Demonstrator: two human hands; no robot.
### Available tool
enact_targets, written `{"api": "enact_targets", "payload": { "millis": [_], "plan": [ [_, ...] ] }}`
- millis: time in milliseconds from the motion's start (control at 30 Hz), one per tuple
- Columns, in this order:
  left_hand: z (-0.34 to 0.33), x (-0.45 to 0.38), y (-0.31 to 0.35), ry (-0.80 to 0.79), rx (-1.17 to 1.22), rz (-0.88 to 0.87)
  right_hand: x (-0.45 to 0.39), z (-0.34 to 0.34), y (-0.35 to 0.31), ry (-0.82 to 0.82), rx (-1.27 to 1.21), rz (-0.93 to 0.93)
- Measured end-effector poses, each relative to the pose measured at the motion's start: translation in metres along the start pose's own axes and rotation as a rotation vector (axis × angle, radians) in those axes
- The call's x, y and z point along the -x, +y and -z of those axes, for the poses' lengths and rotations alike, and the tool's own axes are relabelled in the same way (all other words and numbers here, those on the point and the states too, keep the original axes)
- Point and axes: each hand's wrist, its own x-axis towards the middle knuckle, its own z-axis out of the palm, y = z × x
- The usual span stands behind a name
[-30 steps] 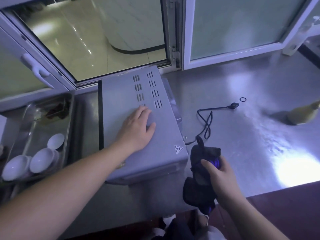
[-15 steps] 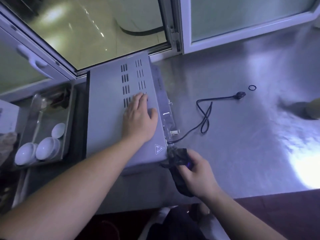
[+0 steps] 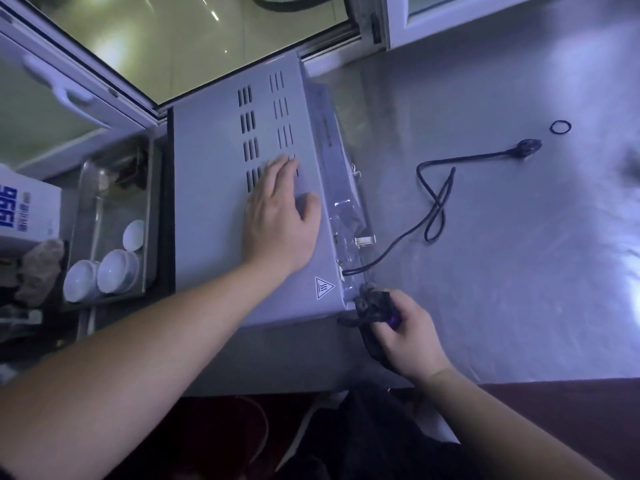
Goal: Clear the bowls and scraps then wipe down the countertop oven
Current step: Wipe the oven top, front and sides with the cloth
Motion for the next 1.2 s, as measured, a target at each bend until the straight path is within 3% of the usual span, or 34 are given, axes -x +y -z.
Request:
{"api": "enact_targets", "payload": {
  "millis": [400,467,567,700,833,967,1200],
  "plan": [
    [0.001,0.001,0.001,-0.023,0.021,0.033,-0.079,-0.01,0.038,-0.148,0.244,-0.257],
    [0.001,0.001,0.0,-0.021,0.023,0.032,-0.101,-0.015,0.032,-0.08,0.128,-0.347],
    [0.001,0.0,0.0,-0.02,0.03,0.031,-0.119,-0.028,0.024,0.114,-0.294,-0.572],
    [0.001,0.001,0.0,-0.025,0.04,0.036,-0.109,-0.04,0.031,0.107,-0.542,-0.615],
    [0.001,0.001,0.0,-0.025,0.032,0.042,-0.083,-0.033,0.017,-0.086,-0.619,-0.559],
    [0.0,0.001,0.0,-0.026,0.026,0.041,-0.057,-0.024,0.021,-0.149,-0.689,-0.576],
    [0.0,0.002,0.001,-0.027,0.018,0.04,-0.075,-0.024,0.004,-0.091,-0.653,-0.541]
  ]
}}
